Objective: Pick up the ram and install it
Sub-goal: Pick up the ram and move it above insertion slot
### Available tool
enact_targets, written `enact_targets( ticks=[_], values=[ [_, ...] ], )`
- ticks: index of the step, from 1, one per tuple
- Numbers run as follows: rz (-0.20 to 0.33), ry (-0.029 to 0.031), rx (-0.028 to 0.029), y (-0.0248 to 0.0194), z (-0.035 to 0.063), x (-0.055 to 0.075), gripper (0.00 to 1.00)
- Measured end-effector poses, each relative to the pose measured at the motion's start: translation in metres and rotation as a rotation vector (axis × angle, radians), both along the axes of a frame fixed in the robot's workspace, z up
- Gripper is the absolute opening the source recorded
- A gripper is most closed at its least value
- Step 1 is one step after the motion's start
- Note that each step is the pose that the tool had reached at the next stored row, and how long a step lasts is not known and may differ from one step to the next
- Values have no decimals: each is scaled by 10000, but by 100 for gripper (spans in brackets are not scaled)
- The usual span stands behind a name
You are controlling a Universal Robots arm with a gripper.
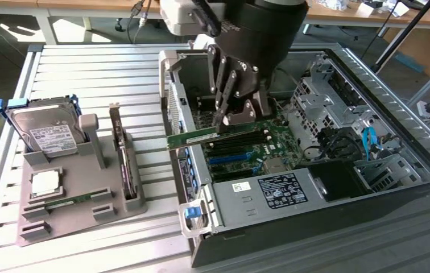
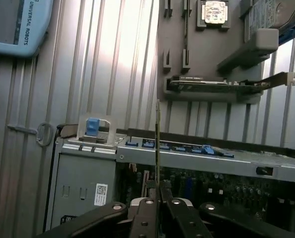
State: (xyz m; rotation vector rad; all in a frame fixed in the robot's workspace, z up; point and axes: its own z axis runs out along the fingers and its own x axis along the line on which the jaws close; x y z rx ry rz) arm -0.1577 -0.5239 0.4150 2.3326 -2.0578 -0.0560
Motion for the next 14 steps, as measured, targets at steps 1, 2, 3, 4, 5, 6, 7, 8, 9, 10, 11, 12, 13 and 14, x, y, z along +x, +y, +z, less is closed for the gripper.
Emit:
enact_targets(
  ticks=[1,2,3,4,5,6,7,8,9,10,11,12,13,14],
  values=[
    [0,0,-1,0,-1,64,12],
    [0,0,0,0,-4,162,12],
    [1,0,0,0,-6,273,12],
    [1,0,-1,0,-8,342,12],
    [-1,1,-1,0,-9,388,12],
    [1,0,0,0,-11,447,12],
    [0,0,0,0,-12,518,12],
    [0,0,-1,0,-13,561,12],
    [0,1,-2,0,-14,615,12],
    [1,0,0,0,-15,660,12],
    [0,1,-1,0,-17,741,12],
    [1,0,0,0,-18,812,12],
    [1,0,0,0,-19,856,12],
    [0,0,0,0,-20,898,12]
  ],
)
